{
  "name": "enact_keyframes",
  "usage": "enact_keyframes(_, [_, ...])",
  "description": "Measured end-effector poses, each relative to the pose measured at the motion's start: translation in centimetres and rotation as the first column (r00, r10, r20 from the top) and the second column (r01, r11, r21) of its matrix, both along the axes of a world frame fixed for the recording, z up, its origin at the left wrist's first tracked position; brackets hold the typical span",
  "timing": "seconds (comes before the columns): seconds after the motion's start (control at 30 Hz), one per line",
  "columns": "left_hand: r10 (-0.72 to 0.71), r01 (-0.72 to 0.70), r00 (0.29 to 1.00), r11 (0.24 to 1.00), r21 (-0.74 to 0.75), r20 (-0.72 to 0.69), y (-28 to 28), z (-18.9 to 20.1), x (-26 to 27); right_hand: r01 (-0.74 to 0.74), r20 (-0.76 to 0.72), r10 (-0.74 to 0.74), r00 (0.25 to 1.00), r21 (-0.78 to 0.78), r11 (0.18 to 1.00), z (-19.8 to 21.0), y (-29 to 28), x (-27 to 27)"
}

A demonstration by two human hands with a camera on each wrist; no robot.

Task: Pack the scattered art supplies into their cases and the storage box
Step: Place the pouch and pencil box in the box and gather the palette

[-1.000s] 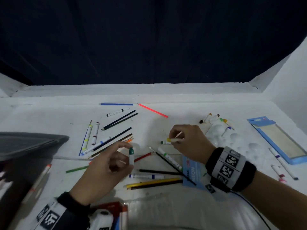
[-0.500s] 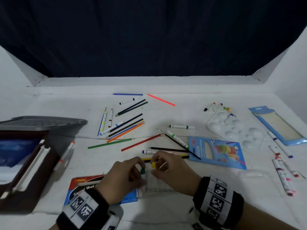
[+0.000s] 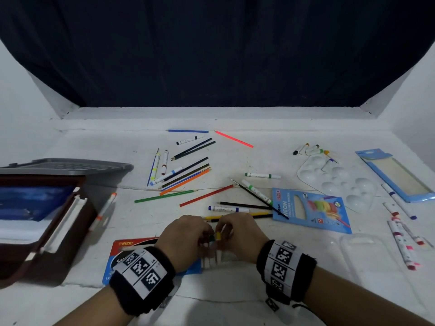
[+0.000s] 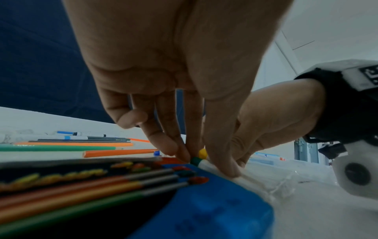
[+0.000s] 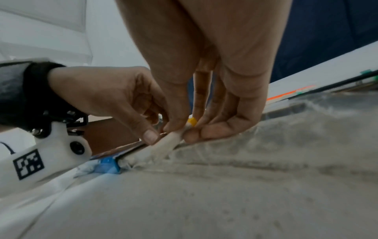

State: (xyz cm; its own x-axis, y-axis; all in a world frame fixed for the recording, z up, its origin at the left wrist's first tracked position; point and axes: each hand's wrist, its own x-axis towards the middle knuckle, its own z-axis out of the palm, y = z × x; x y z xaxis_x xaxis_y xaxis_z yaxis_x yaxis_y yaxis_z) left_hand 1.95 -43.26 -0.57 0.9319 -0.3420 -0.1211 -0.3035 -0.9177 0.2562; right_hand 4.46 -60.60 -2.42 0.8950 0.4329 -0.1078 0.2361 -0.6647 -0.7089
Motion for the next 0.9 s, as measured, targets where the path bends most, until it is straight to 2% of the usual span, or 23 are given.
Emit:
enact_keyframes(0.13, [-0.007,0.007,1.000,1.000,-0.002,0.024,0.2,0.0,0.2,0.022,0.014,-0.022,1.000,-0.024,0.999,-0.2,0.2,-0.3])
enact_keyframes(0.3, [-0.088,0.088,0.996,0.996,0.020,0.012,0.7,0.3,0.3,0.015,-0.019,-0.015,1.000,-0.045,0.999,0.4,0.1,-0.2])
enact_keyframes(0.47, [-0.151,0.151,0.989,0.988,0.043,-0.012,1.0,0.5,0.4,-0.010,-0.123,0.001,0.992,-0.074,0.997,1.1,-0.3,0.1])
enact_keyframes(0.57, [-0.178,0.179,0.984,0.981,0.071,-0.022,1.0,0.5,0.6,-0.019,-0.090,0.008,0.996,-0.122,0.992,1.3,0.1,-0.1])
enact_keyframes(0.73, [-0.167,0.161,0.986,0.975,0.151,0.028,0.5,0.5,0.3,-0.064,-0.035,0.057,0.998,-0.231,0.971,1.6,0.9,0.0])
enact_keyframes(0.9, [-0.164,0.155,0.986,0.973,0.168,0.040,0.4,0.4,0.3,-0.076,-0.087,0.052,0.995,-0.292,0.953,2.4,1.3,0.4])
